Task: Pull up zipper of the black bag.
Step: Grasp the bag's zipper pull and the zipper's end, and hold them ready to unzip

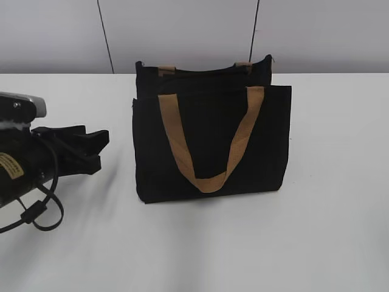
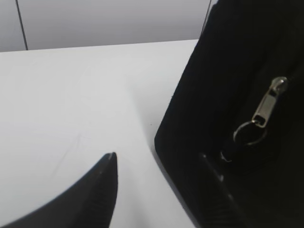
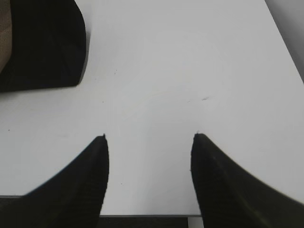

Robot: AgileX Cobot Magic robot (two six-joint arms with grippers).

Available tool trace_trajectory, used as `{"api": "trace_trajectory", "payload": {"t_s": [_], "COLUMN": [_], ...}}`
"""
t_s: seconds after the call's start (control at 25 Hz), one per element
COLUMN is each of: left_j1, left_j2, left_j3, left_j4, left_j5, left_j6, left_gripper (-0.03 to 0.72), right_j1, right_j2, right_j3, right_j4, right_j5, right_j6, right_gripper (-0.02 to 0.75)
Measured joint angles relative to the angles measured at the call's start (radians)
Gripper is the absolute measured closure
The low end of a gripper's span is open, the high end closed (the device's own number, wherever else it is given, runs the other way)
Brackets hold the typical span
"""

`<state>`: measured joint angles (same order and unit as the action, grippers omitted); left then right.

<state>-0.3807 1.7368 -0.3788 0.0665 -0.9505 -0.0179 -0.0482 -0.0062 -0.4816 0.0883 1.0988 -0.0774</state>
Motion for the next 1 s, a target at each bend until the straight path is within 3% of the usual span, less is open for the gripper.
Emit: {"api": "trace_trajectory", "payload": {"t_s": [0.16,0.4,0.76,1.0], "left_j1": [0.000,0.001,0.073,0.080], "left_j2": [0.090,0.155,0.206,0.224], "left_j3": [-0.008,-0.060,-0.192,-0.240], "left_j4": [0.071,0.166,0.414,0.556], "left_j5": [-0.113,-0.111,0.003,0.042], "left_j6": [-0.001,-0.001,-0.001,-0.007], "left_gripper": [0.300,0.309,0.314,0.316], "right_j1": [0.000,0.000,0.000,0.000], "right_j2": [0.000,0.000,0.000,0.000], "right_j3": [0.000,0.000,0.000,0.000], "right_j4": [0.000,0.000,0.000,0.000], "right_j5": [0.000,0.000,0.000,0.000], "right_j6": [0.000,0.000,0.000,0.000], "right_gripper": [0.304,0.304,0.304,0.304]}}
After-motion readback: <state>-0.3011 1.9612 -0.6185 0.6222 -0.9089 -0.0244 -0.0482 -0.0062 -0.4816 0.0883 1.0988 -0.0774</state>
